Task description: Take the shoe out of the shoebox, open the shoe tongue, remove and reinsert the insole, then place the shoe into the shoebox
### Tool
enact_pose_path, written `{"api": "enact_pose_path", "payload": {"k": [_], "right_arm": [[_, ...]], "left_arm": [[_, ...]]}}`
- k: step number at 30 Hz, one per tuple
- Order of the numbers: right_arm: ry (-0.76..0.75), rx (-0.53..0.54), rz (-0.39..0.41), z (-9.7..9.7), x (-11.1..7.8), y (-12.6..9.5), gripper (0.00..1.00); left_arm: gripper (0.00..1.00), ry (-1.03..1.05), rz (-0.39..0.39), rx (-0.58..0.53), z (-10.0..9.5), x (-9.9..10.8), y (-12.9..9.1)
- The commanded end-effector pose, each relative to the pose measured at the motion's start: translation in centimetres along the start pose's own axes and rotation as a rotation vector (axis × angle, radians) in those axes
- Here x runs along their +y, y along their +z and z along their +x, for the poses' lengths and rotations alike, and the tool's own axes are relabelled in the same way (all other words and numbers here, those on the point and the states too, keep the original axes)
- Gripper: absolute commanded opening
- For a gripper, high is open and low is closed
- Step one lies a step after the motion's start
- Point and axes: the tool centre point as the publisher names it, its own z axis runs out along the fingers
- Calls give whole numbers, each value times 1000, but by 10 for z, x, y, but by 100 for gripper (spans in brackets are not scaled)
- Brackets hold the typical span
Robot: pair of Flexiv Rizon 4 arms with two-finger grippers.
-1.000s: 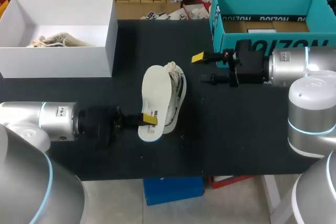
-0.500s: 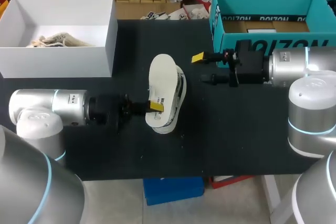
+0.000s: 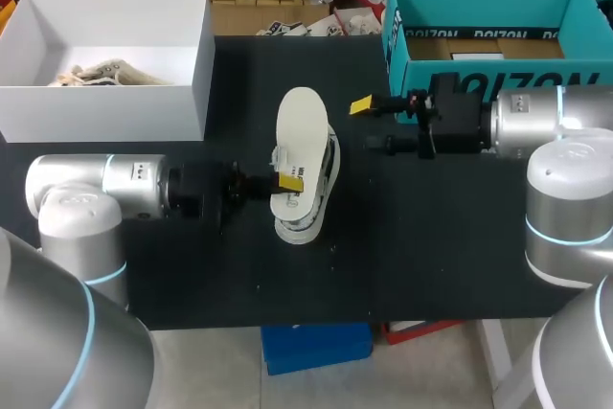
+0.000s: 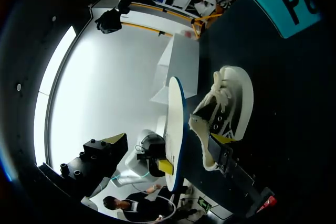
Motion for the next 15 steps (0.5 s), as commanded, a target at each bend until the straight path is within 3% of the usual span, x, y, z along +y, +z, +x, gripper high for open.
{"api": "enact_pose_path", "payload": {"k": [1, 4, 9, 15], "right_arm": [[0, -1, -5, 0, -1, 1, 100], [0, -1, -5, 0, -1, 1, 100], [-39, 42, 63, -2, 7, 12, 100], [-53, 93, 141, -9, 1, 30, 100]], "left_arm": [[0, 2, -2, 4, 0, -1, 1], [0, 2, -2, 4, 0, -1, 1], [0, 2, -2, 4, 0, -1, 1], [0, 2, -2, 4, 0, -1, 1]]}}
